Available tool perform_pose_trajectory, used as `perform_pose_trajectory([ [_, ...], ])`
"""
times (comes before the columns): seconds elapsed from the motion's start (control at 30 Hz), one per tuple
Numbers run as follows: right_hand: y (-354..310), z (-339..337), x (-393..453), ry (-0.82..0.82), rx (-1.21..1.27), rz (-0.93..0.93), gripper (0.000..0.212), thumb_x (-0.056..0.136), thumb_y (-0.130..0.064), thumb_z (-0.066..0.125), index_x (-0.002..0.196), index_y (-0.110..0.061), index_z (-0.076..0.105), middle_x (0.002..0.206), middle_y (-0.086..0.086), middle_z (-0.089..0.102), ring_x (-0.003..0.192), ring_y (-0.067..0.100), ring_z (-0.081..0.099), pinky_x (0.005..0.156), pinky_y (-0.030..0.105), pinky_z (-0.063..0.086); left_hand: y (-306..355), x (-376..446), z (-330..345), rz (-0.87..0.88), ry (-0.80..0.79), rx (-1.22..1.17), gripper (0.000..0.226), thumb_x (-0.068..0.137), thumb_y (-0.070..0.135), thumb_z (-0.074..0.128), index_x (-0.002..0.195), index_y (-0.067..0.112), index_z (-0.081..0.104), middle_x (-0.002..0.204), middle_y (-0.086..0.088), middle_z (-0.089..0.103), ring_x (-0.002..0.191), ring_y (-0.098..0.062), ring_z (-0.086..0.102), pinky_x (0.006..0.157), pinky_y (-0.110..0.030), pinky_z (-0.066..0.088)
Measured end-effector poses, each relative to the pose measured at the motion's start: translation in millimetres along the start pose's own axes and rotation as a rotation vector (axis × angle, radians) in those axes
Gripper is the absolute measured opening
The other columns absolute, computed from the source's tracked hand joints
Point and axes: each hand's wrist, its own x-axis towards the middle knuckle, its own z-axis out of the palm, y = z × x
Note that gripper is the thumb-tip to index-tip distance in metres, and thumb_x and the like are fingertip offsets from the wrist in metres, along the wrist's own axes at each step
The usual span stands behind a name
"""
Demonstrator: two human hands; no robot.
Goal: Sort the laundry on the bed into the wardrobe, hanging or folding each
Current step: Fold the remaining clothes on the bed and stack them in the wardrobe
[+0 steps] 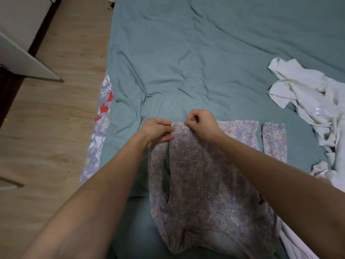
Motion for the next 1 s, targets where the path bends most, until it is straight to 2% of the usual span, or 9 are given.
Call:
perform_pose_trajectory([
  [0.13, 9.5, -12.0, -9.3, 0.081, -0.241, -0.039, 0.009, 0.088, -0.023, 0.06, 0.094, -0.016, 0.059, 0.095, 0.001, 0.061, 0.09, 0.021, 0.055, 0.074, 0.032, 0.043, -11.5, 13.1, 3.1, 0.09, 0.213, 0.008, 0.025, 0.089, -0.012, 0.056, 0.071, 0.004, 0.05, 0.076, -0.01, 0.051, 0.067, -0.019, 0.058, 0.057, -0.023, 0.058],
  [0.27, 35.8, -54.5, -27.4, 0.298, -0.486, 0.041, 0.019, 0.092, -0.017, 0.05, 0.108, -0.008, 0.056, 0.113, 0.014, 0.055, 0.11, 0.031, 0.046, 0.082, 0.039, 0.041, -23.5, 30.1, 8.2, 0.135, 0.232, 0.23, 0.03, 0.091, 0.008, 0.063, 0.066, 0.011, 0.048, 0.065, -0.007, 0.046, 0.048, -0.01, 0.056, 0.068, -0.033, 0.059],
  [0.37, 63.5, -84.9, -36.1, 0.305, -0.613, 0.179, 0.024, 0.092, -0.02, 0.051, 0.111, -0.006, 0.057, 0.115, 0.02, 0.053, 0.111, 0.036, 0.044, 0.087, 0.041, 0.04, -28.3, 36.2, 8.0, 0.173, 0.298, 0.398, 0.038, 0.088, 0.015, 0.067, 0.056, 0.015, 0.046, 0.059, -0.013, 0.053, 0.06, -0.028, 0.063, 0.076, -0.043, 0.056],
  [0.43, 76.6, -95.7, -39.6, 0.289, -0.564, 0.26, 0.022, 0.092, -0.02, 0.054, 0.109, -0.006, 0.059, 0.114, 0.022, 0.054, 0.11, 0.038, 0.047, 0.088, 0.041, 0.041, -28.6, 34.5, 10.1, 0.188, 0.369, 0.42, 0.038, 0.088, 0.012, 0.065, 0.055, 0.015, 0.044, 0.057, -0.015, 0.057, 0.064, -0.032, 0.067, 0.075, -0.044, 0.058],
  [0.57, 87.3, -98.9, -40.2, 0.33, -0.355, 0.395, 0.012, 0.092, -0.016, 0.056, 0.095, -0.005, 0.058, 0.105, 0.022, 0.061, 0.101, 0.037, 0.056, 0.079, 0.038, 0.043, -25.1, 25.2, 25.2, 0.25, 0.4, 0.35, 0.034, 0.093, 0.006, 0.057, 0.063, 0.014, 0.041, 0.052, -0.007, 0.052, 0.038, -0.013, 0.057, 0.053, -0.029, 0.052],
  [0.73, 89.0, -103.1, -42.9, 0.472, -0.291, 0.297, 0.009, 0.087, 0.004, 0.043, 0.091, -0.001, 0.05, 0.091, 0.024, 0.059, 0.085, 0.037, 0.054, 0.067, 0.038, 0.034, -34.2, 28.7, 22.6, 0.338, 0.541, 0.337, 0.029, 0.087, 0.012, 0.062, 0.066, 0.019, 0.043, 0.071, -0.012, 0.059, 0.075, -0.034, 0.068, 0.075, -0.044, 0.056],
  [0.8, 85.5, -99.2, -43.8, 0.539, -0.261, 0.254, 0.021, 0.081, 0.011, 0.036, 0.093, -0.001, 0.049, 0.094, 0.022, 0.056, 0.086, 0.034, 0.05, 0.069, 0.038, 0.034, -36.5, 23.1, 30.1, 0.378, 0.588, 0.321, 0.014, 0.089, 0.012, 0.06, 0.077, 0.014, 0.052, 0.08, -0.011, 0.059, 0.086, -0.033, 0.066, 0.081, -0.034, 0.052],
  [0.9, 76.0, -74.3, -56.8, 0.573, -0.381, 0.118, 0.036, 0.081, 0.014, 0.041, 0.111, -0.002, 0.052, 0.114, 0.017, 0.053, 0.108, 0.033, 0.049, 0.09, 0.036, 0.039, -49.9, 0.4, 48.7, 0.559, 0.658, 0.37, 0.023, 0.095, 0.012, 0.053, 0.116, 0.002, 0.053, 0.112, -0.011, 0.057, 0.109, -0.025, 0.055, 0.088, -0.019, 0.035],
  [1.0, 72.2, -26.1, -85.2, 0.359, -0.567, -0.122, 0.042, 0.097, -0.012, 0.044, 0.138, -0.009, 0.042, 0.147, 0.009, 0.039, 0.14, 0.028, 0.031, 0.117, 0.045, 0.024, -82.5, -28.7, 73.4, 0.815, 0.554, 0.567, 0.04, 0.101, 0.015, 0.042, 0.14, 0.007, 0.042, 0.144, -0.009, 0.043, 0.135, -0.02, 0.037, 0.113, -0.027, 0.026],
])
